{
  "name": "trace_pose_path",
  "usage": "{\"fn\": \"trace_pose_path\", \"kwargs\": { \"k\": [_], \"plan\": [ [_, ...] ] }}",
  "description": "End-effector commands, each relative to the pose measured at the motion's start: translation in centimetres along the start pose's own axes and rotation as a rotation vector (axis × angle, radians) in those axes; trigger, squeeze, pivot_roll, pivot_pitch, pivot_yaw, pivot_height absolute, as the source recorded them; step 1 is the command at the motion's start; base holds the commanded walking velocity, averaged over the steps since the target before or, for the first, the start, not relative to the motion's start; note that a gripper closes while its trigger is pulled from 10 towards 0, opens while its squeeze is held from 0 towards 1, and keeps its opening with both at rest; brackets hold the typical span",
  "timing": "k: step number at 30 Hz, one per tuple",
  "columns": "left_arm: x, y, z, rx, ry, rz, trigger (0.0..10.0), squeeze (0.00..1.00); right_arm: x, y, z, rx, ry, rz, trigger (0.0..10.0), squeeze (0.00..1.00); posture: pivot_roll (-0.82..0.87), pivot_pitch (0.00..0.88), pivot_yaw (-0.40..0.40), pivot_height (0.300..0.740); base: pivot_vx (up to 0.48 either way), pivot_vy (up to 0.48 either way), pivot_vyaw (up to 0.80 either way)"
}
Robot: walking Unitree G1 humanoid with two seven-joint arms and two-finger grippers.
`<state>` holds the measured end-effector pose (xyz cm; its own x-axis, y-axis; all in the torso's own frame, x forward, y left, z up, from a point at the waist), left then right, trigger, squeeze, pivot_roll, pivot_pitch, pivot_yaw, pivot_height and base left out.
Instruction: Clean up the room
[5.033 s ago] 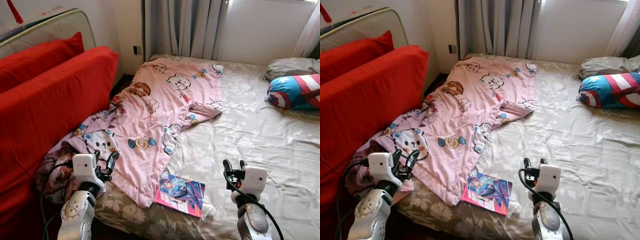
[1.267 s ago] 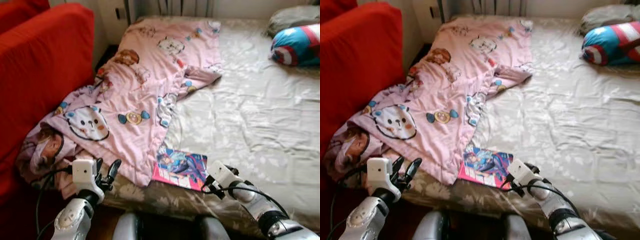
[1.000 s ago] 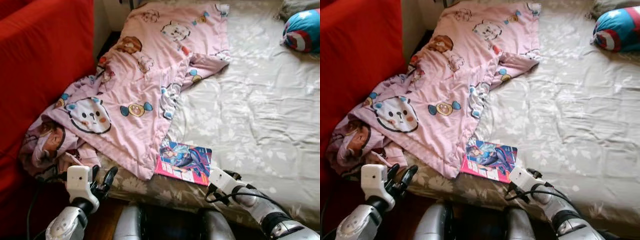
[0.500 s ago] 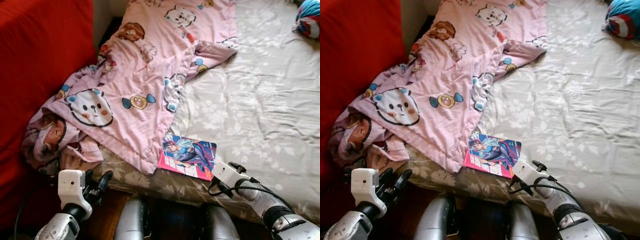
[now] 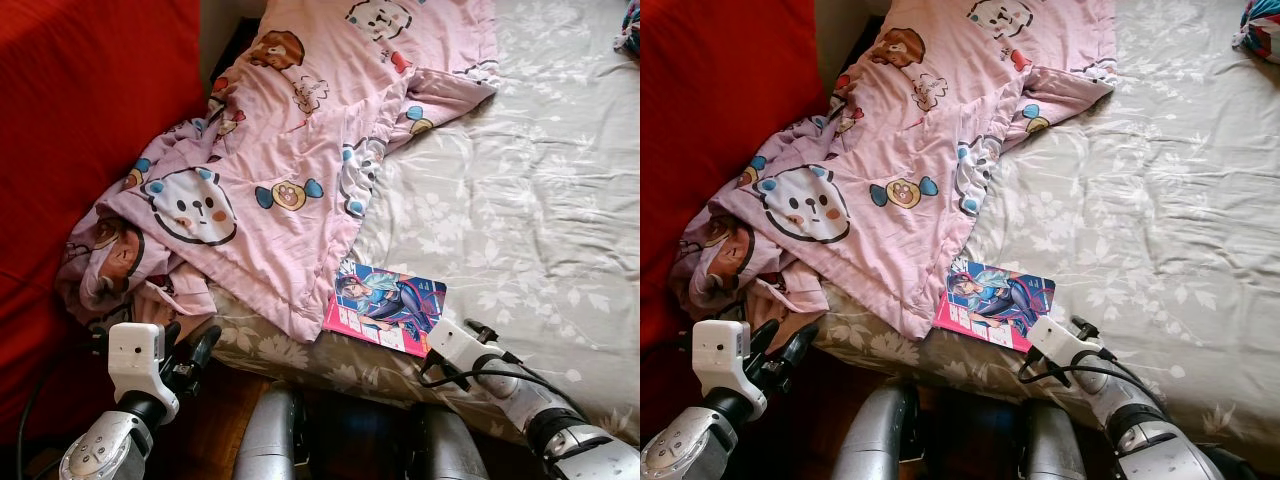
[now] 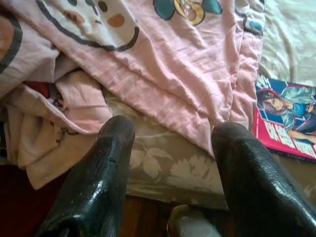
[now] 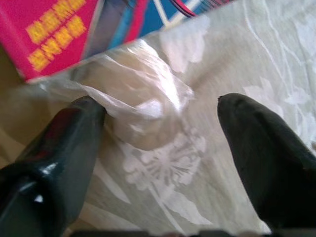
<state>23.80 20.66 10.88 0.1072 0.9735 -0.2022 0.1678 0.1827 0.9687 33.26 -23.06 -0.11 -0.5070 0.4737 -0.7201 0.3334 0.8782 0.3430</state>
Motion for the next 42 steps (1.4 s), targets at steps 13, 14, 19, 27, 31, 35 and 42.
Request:
{"fn": "trace_pose_path", "kwargs": {
  "k": [13, 14, 19, 27, 31, 35, 42],
  "plan": [
    [0.3, -0.1, -0.8, 0.018, 0.027, -0.002, 10.0, 0.0, 1.8, -0.7, -0.1, 0.029, 0.063, 0.008, 0.0, 0.0, 0.21, 0.346, 0.115, 0.652, 0.0, 0.0, 0.0],
    [0.4, -0.1, -0.9, 0.019, 0.029, -0.002, 10.0, 0.0, 1.8, -0.6, -0.1, 0.028, 0.062, 0.008, 0.0, 0.0, 0.21, 0.346, 0.115, 0.652, 0.0, 0.0, 0.0],
    [0.4, -0.1, -1.0, 0.019, 0.032, -0.001, 10.0, 0.0, 1.7, -0.4, -0.1, 0.023, 0.057, 0.01, 0.0, 0.0, 0.21, 0.35, 0.115, 0.652, 0.0, 0.0, 0.0],
    [0.5, 0.0, -0.8, 0.015, 0.037, -0.001, 10.0, 0.0, 1.5, -0.2, 0.0, 0.019, 0.054, 0.012, 0.0, 0.0, 0.21, 0.347, 0.113, 0.652, 0.0, 0.0, 0.0],
    [0.5, -0.1, -0.5, 0.013, 0.039, -0.003, 10.0, 0.0, 1.4, -0.2, 0.0, 0.018, 0.05, 0.015, 0.0, 0.0, 0.2, 0.338, 0.108, 0.652, 0.0, 0.0, 0.0],
    [0.4, -0.1, -0.3, 0.01, 0.041, -0.005, 10.0, 0.0, 1.4, -0.1, 0.0, 0.016, 0.048, 0.02, 0.0, 0.0, 0.2, 0.332, 0.105, 0.652, 0.0, 0.0, 0.0],
    [0.4, -0.3, 0.3, 0.004, 0.041, -0.009, 10.0, 0.0, 2.0, -0.1, 0.0, 0.016, 0.062, 0.03, 0.0, 0.0, 0.19, 0.31, 0.098, 0.652, 0.0, 0.0, 0.0]
  ]
}}
Point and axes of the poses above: a point about 5 cm out from each wrist's last joint towards the gripper, its own z axis pointing out of the wrist towards the gripper, its own y axis along the axis of the wrist's last joint, x = y × z, the point moved 3 cm from there along z, pointing out of the wrist towards the gripper, and after that the axes turned 8 degrees about -z, right-handed, at the moved point
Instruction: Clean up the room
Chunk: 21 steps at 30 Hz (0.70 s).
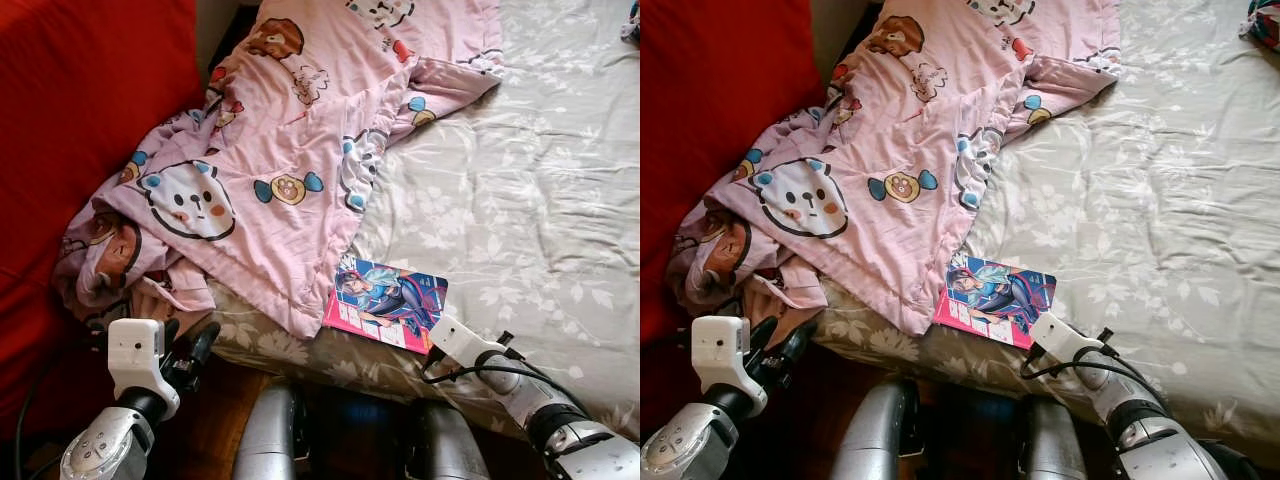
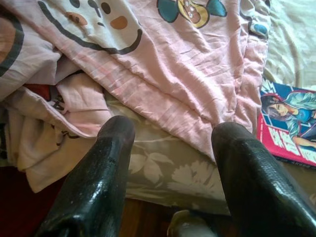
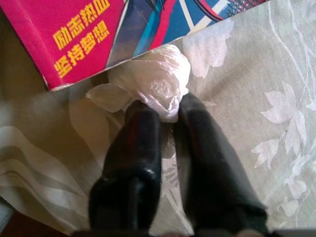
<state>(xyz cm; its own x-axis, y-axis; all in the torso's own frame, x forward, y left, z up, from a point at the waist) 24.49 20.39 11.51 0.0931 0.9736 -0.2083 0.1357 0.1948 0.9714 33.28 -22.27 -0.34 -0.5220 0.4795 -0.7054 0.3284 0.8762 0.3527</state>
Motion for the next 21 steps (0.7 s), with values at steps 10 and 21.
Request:
{"fn": "trace_pose_path", "kwargs": {
  "k": [10, 21],
  "plan": [
    [0.5, -1.3, 1.7, 0.014, 0.016, -0.006, 10.0, 0.0, 1.3, -1.0, -0.2, 0.019, 0.015, 0.047, 0.0, 0.0, 0.15, 0.233, 0.078, 0.652, 0.0, 0.0, 0.0],
    [1.0, -2.9, 5.2, 0.01, 0.023, -0.042, 10.0, 0.0, 0.8, -3.1, -0.9, 0.002, -0.094, 0.39, 0.0, 0.0, 0.07, 0.116, 0.058, 0.652, 0.0, 0.0, 0.0]
  ]
}}
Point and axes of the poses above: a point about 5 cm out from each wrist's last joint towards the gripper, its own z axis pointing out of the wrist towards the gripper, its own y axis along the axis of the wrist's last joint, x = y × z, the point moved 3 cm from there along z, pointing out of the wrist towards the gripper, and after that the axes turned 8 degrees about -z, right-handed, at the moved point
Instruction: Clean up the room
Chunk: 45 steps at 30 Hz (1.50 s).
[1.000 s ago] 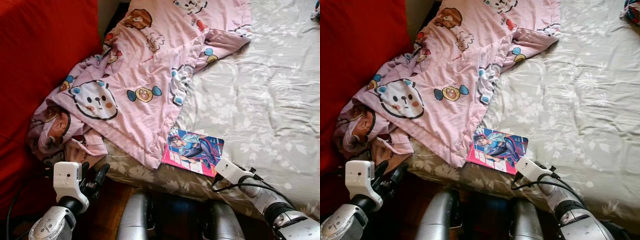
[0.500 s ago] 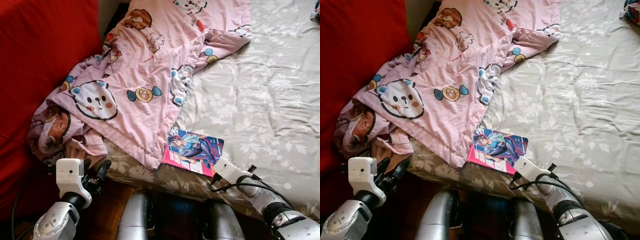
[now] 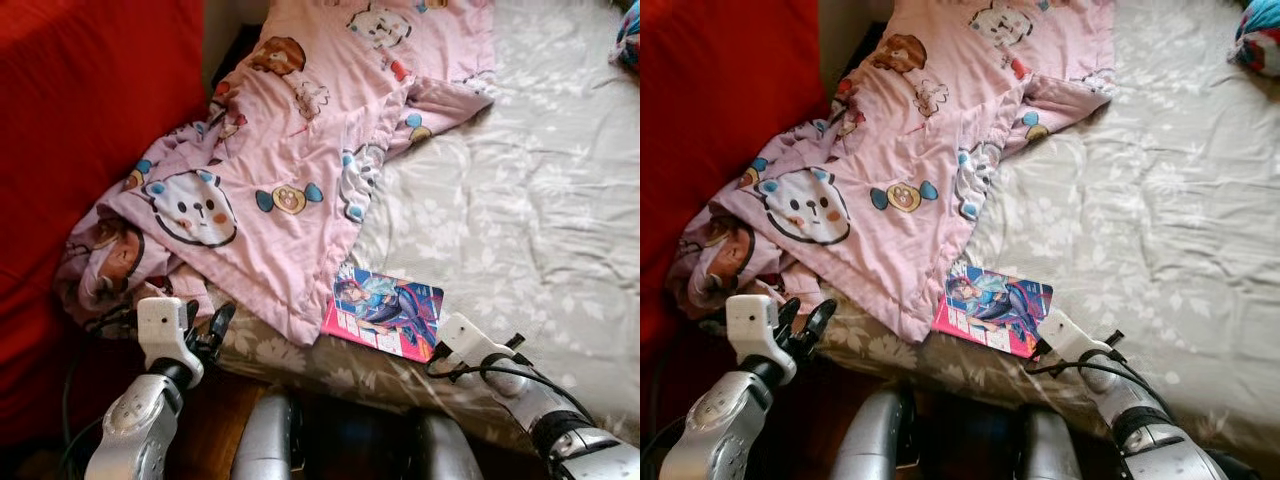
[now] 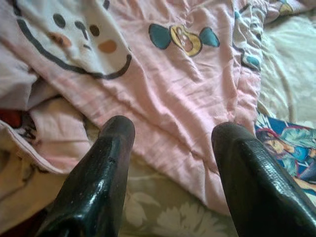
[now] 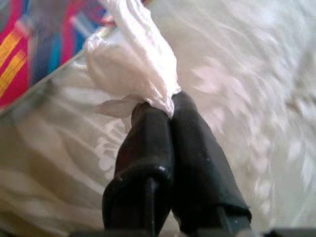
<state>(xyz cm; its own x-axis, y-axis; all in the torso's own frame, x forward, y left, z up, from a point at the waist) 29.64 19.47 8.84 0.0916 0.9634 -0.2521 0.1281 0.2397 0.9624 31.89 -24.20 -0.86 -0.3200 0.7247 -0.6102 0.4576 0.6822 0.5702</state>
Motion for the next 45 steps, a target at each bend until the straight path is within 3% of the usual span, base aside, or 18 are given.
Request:
{"fn": "trace_pose_path", "kwargs": {
  "k": [1, 4, 5, 6, 9, 12, 13, 22, 26, 32, 45],
  "plan": [
    [1.0, -0.9, -0.3, 0.023, 0.029, 0.007, 10.0, 0.0, 0.3, -1.1, -0.3, 0.009, -0.015, 0.098, 0.0, 0.0, 0.07, 0.116, 0.058, 0.652, 0.0, 0.0, 0.0],
    [1.8, -1.7, 0.0, 0.038, 0.049, 0.019, 10.0, 0.0, 0.6, -0.8, -0.7, -0.071, -0.063, 0.296, 0.0, 0.0, 0.04, 0.086, 0.057, 0.652, 0.0, 0.0, 0.0],
    [2.2, -2.0, 0.0, 0.045, 0.059, 0.018, 10.0, 0.0, 0.7, -0.8, -0.9, -0.098, -0.079, 0.379, 1.4, 0.0, 0.03, 0.083, 0.057, 0.652, 0.0, 0.0, 0.0],
    [2.9, -2.6, 0.0, 0.056, 0.079, 0.011, 10.0, 0.0, 1.1, -0.8, -1.5, -0.151, -0.125, 0.556, 9.6, 0.0, 0.01, 0.068, 0.057, 0.652, 0.0, 0.0, 0.0],
    [3.5, -3.3, 0.1, 0.073, 0.092, 0.009, 10.0, 0.0, 1.9, -1.3, -2.0, -0.171, -0.158, 0.653, 10.0, 0.0, 0.0, 0.055, 0.059, 0.652, 0.0, 0.0, 0.0],
    [4.0, -4.8, 0.2, 0.112, 0.114, -0.007, 10.0, 0.0, 4.0, -2.8, -3.0, -0.142, -0.191, 0.824, 10.0, 0.0, -0.02, 0.022, 0.06, 0.652, 0.0, 0.0, 0.0],
    [3.9, -5.1, 0.2, 0.12, 0.113, -0.006, 10.0, 0.0, 4.4, -2.9, -3.1, -0.139, -0.188, 0.835, 10.0, 0.0, -0.02, 0.022, 0.06, 0.652, 0.0, 0.0, 0.0],
    [3.7, -8.4, 0.0, 0.215, 0.118, -0.014, 10.0, 0.0, 7.0, -3.9, -3.0, -0.021, -0.11, 0.869, 10.0, 0.0, -0.04, 0.0, 0.05, 0.687, 0.0, 0.0, 0.0],
    [4.2, -10.4, -0.6, 0.282, 0.138, -0.002, 10.0, 0.0, 8.6, -4.5, -3.1, 0.057, -0.04, 0.843, 10.0, 0.0, -0.03, 0.0, 0.039, 0.712, 0.0, 0.0, 0.0],
    [4.1, -12.2, -1.2, 0.37, 0.125, 0.032, 10.0, 0.0, 9.9, -5.4, -3.4, 0.126, -0.003, 0.833, 10.0, 0.0, -0.03, 0.0, 0.041, 0.74, 0.0, 0.0, 0.0],
    [4.7, -15.4, -3.5, 0.526, 0.183, 0.046, 10.0, 0.0, 12.1, -8.1, -5.0, 0.253, 0.041, 0.824, 10.0, 0.0, -0.04, 0.0, 0.04, 0.74, 0.0, 0.0, 0.0]
  ]
}}
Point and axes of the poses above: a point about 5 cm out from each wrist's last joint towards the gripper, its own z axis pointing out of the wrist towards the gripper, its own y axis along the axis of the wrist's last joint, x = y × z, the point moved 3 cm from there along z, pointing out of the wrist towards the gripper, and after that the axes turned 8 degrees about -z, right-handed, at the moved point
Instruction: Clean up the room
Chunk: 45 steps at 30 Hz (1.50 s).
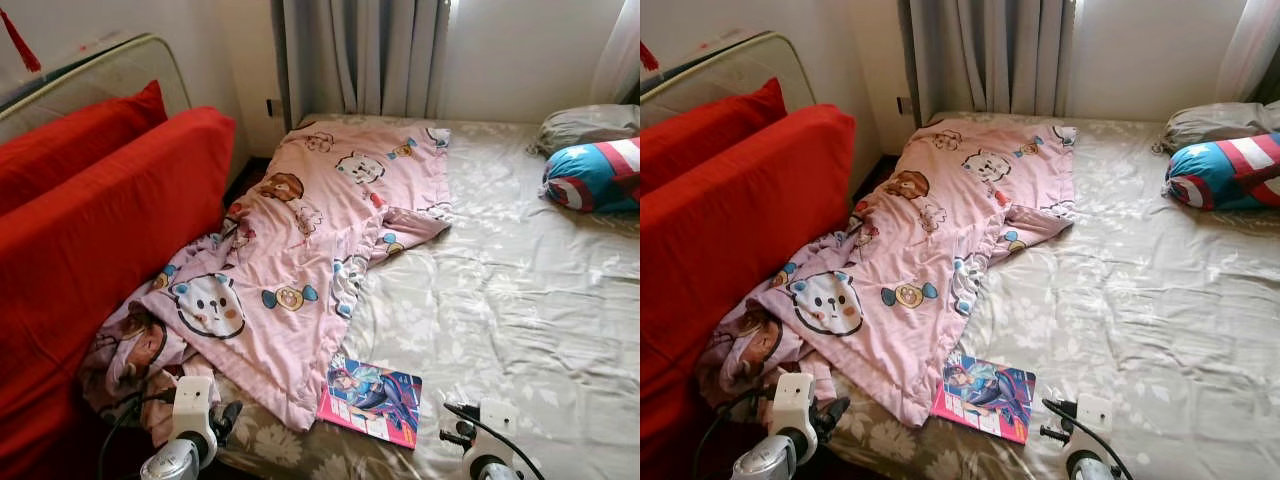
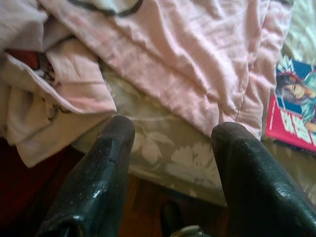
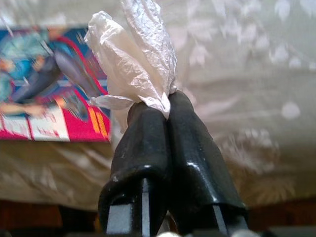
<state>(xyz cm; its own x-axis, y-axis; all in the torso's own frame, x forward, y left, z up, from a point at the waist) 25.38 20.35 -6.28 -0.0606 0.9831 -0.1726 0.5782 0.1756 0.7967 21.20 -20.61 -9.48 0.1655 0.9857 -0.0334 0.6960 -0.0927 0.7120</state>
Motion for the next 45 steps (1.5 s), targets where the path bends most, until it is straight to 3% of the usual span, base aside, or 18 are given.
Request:
{"fn": "trace_pose_path", "kwargs": {
  "k": [1, 8, 18, 33, 45],
  "plan": [
    [0.5, -0.9, -0.3, 0.039, 0.017, 0.026, 10.0, 0.0, 0.0, -1.3, -0.3, 0.051, -0.001, -0.001, 10.0, 0.0, -0.04, 0.0, 0.04, 0.74, 0.0, 0.0, 0.0],
    [1.0, -2.2, -0.7, 0.084, 0.054, 0.01, 10.0, 0.0, -0.2, -3.2, -0.8, 0.12, 0.008, -0.011, 10.0, 0.0, -0.04, 0.0, 0.035, 0.74, 0.0, 0.0, 0.0],
    [1.3, -3.2, -1.1, 0.119, 0.071, 0.005, 10.0, 0.0, -2.1, -4.8, -1.6, 0.159, 0.016, -0.033, 10.0, 0.0, -0.04, 0.002, 0.037, 0.74, 0.0, 0.0, 0.0],
    [1.4, -3.9, -1.3, 0.143, 0.087, -0.01, 10.0, 0.0, -2.2, -7.2, -2.7, 0.217, 0.033, -0.073, 10.0, 0.0, -0.04, 0.0, 0.034, 0.74, 0.0, 0.0, 0.8],
    [1.3, -4.2, -1.4, 0.155, 0.097, -0.019, 10.0, 0.0, -1.7, -6.3, -2.3, 0.196, 0.04, -0.075, 10.0, 0.0, -0.04, 0.0, 0.033, 0.74, 0.0, 0.0, 0.8]
  ]
}}
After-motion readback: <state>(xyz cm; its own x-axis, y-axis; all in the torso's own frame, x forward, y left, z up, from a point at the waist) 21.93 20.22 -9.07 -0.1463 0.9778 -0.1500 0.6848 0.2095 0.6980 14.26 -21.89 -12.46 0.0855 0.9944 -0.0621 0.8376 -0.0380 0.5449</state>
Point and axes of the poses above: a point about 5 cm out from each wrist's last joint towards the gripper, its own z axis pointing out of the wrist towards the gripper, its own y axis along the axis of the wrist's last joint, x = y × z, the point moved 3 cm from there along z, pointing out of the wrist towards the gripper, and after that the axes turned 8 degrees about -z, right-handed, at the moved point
